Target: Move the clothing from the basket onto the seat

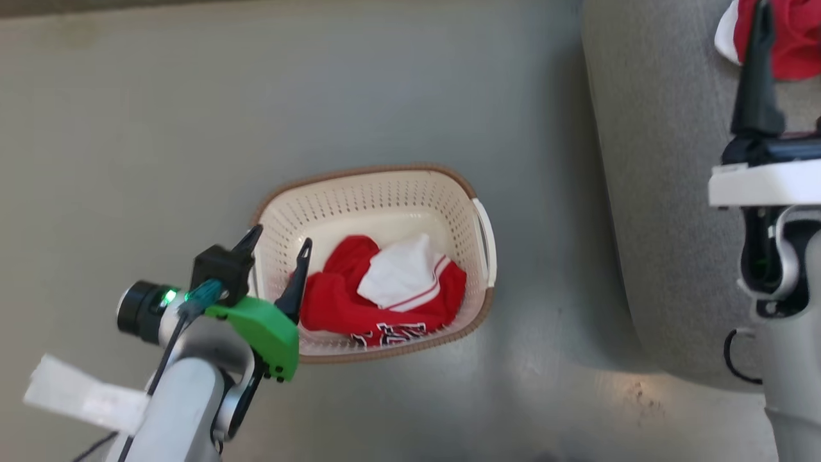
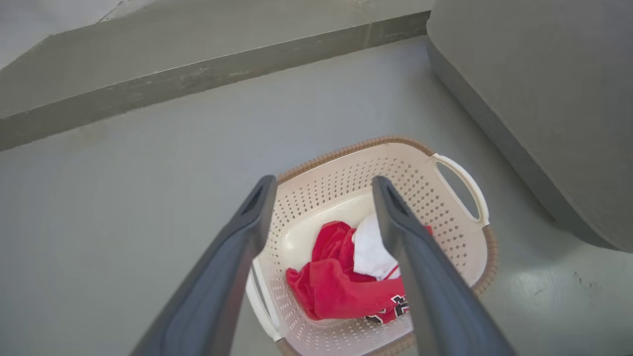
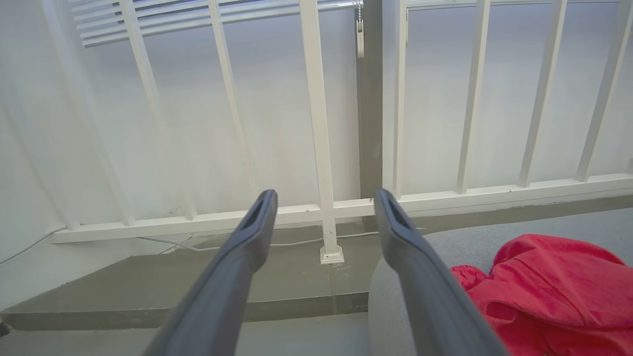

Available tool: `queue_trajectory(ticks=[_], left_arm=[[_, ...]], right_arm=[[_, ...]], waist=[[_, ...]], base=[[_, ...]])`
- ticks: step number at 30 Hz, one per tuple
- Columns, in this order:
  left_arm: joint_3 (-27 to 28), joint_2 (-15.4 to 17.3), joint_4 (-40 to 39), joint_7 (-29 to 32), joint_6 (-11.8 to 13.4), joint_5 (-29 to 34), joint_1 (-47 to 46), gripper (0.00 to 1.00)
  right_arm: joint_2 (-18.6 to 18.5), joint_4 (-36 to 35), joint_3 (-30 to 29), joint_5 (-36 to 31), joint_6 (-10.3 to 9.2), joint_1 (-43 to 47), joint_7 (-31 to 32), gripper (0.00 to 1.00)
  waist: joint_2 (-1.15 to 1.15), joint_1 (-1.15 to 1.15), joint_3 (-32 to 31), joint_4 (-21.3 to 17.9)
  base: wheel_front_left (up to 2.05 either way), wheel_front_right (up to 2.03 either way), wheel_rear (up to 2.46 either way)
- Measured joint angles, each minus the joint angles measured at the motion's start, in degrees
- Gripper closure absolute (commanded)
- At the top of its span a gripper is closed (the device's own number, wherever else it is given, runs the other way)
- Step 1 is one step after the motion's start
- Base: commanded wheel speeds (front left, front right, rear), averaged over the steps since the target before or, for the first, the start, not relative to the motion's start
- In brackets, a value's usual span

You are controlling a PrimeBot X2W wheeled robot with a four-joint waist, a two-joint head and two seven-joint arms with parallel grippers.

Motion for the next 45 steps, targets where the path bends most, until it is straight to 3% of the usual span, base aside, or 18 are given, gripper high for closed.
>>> queue_trajectory(ticks=[22,34,45], left_arm=[[-7.8,1.5,14.3,8.4,-6.2,8.6,-16.4,0.00],[-12.0,1.2,20.9,9.3,-7.6,10.4,-20.6,0.00],[-17.1,0.5,25.5,10.6,-8.2,10.6,-23.7,0.00]], right_arm=[[0.5,-4.3,0.2,1.5,0.04,-14.3,-0.6,0.00],[1.9,-2.8,1.2,1.5,0.38,-18.8,-2.9,0.00],[2.5,0.4,2.1,1.5,0.88,-20.7,-4.4,0.00]], waist=[[0.00,0.01,17.9,-6.1],[0.00,0.00,26.0,-9.2],[0.00,0.00,28.7,-10.9]], base=[[0.00,0.00,0.00],[0.00,0.00,0.00],[0.00,0.00,0.00]])
